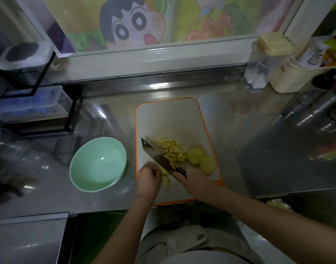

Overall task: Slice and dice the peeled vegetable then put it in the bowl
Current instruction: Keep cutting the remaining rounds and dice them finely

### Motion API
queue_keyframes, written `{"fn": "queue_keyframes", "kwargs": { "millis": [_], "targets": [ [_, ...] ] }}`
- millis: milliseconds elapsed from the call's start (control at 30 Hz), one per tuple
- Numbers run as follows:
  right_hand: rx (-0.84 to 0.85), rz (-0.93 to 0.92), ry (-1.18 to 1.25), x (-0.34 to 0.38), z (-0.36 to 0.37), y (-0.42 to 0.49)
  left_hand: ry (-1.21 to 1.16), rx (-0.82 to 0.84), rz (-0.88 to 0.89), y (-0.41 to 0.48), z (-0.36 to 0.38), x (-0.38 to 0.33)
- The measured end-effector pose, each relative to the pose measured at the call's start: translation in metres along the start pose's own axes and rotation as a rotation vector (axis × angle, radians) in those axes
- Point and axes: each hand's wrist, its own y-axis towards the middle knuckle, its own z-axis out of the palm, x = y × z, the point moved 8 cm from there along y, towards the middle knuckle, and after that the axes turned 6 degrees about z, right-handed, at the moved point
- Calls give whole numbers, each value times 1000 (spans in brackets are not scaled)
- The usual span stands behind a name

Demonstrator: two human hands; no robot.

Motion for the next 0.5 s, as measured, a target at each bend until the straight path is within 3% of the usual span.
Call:
{"fn": "queue_keyframes", "kwargs": {
  "millis": [133,467,500],
  "targets": [
    [87,73,14,-4,3,-2,3,7,-7,1,1,1],
    [57,70,-2,-3,10,-1,71,80,43,4,7,2],
    [12,150,59,-7,8,-1,69,81,46,4,8,2]
  ]
}}
